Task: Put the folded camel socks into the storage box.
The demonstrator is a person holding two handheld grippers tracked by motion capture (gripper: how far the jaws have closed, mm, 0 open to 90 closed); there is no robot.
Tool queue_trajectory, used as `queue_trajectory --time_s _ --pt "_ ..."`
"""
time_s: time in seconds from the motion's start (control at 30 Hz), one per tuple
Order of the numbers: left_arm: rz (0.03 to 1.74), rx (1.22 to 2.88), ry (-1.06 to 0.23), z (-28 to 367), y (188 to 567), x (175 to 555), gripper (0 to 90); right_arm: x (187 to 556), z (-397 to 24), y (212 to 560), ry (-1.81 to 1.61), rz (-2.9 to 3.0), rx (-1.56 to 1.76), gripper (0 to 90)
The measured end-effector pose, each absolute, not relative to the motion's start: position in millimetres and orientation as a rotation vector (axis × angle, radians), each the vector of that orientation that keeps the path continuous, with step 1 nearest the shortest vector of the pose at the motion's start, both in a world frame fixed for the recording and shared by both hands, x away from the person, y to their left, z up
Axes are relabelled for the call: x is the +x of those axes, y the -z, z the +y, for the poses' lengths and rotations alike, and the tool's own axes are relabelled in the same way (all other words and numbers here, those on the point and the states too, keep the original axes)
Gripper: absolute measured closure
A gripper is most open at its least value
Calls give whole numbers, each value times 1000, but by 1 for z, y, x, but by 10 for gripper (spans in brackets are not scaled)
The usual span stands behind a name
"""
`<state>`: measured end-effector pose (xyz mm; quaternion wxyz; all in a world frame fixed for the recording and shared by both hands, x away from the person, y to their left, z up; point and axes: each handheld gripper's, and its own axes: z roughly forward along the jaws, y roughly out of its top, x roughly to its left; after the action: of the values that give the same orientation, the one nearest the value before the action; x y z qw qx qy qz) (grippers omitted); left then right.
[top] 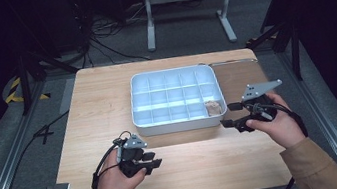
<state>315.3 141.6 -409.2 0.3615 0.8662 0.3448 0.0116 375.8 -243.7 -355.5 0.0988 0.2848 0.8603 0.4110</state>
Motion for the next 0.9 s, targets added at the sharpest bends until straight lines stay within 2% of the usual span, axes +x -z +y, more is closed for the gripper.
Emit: queue_trajectory --time_s 0.3,0.47,0.9 --pt "903 2229 -34 144 408 314 634 355 -257 369 -1239 2560 799 286" --pt "895 2226 -33 145 407 314 630 347 -254 382 -1152 2590 820 231" --pt "904 2226 -25 148 406 315 619 341 -259 412 -1050 2712 725 237"
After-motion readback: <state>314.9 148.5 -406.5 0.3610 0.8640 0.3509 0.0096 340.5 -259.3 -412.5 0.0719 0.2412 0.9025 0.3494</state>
